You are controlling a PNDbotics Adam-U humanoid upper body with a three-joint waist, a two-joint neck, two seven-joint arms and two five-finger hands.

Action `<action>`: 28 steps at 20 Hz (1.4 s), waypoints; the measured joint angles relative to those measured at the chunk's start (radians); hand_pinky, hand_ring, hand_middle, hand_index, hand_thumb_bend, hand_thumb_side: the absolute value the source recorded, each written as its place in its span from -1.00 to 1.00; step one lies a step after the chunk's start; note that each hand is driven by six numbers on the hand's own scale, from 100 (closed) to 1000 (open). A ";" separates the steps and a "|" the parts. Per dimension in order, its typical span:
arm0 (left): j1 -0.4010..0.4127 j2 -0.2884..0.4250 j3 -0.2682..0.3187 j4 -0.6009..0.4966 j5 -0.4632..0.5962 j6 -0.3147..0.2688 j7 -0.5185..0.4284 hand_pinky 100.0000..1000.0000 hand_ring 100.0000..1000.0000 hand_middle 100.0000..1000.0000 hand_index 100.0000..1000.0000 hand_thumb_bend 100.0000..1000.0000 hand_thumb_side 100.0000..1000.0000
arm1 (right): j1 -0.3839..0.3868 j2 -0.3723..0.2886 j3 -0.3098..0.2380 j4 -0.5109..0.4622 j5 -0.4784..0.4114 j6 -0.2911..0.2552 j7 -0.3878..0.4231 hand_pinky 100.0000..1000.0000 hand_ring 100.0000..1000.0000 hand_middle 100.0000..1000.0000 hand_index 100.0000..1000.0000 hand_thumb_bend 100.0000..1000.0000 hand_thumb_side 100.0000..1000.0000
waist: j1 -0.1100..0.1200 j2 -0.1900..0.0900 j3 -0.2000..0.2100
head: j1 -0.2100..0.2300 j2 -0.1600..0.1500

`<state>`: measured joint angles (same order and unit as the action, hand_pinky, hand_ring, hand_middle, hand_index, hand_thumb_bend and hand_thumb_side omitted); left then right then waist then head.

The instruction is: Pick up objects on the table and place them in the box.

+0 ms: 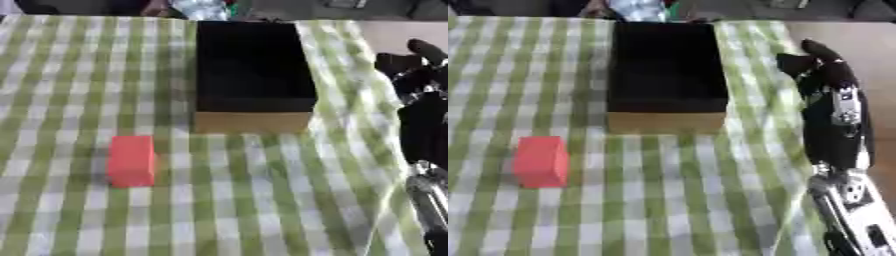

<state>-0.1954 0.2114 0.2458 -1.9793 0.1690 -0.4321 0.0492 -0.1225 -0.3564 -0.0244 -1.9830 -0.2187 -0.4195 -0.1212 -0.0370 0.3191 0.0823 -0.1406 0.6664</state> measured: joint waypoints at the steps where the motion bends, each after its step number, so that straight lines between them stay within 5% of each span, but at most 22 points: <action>1: 0.000 0.000 0.000 0.000 0.000 -0.001 0.000 0.63 0.16 0.32 0.70 -0.86 0.70 | 0.000 0.000 0.000 0.000 0.001 0.000 0.000 0.66 0.55 0.12 0.62 -1.00 0.69 | 0.000 0.001 0.000 | 0.002 0.000; 12: -0.003 0.042 0.000 0.000 -0.034 -0.015 0.019 0.57 0.16 0.31 0.70 -0.86 0.62 | 0.002 0.006 0.000 0.000 0.027 -0.002 -0.003 0.66 0.55 0.12 0.61 -1.00 0.69 | 0.000 0.015 0.000 | 0.010 0.000; 21: -0.100 0.356 -0.040 0.000 -0.366 0.077 0.116 0.38 0.29 0.41 0.79 -0.70 0.45 | 0.010 0.006 0.000 0.000 0.033 -0.012 -0.007 0.65 0.54 0.12 0.61 -1.00 0.68 | 0.001 0.015 -0.009 | 0.013 0.000; 28: -0.220 0.529 -0.179 0.000 -0.587 0.206 -0.078 0.39 0.45 0.51 0.84 -0.60 0.65 | 0.010 0.001 0.001 0.000 0.033 -0.015 -0.004 0.65 0.54 0.11 0.61 -1.00 0.68 | 0.004 0.015 -0.028 | 0.021 0.000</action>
<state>-0.4158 0.7400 0.0669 -1.9796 -0.4177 -0.2258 -0.0290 -0.1128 -0.3558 -0.0238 -1.9830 -0.1861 -0.4342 -0.1247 -0.0326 0.3336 0.0540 -0.1196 0.6668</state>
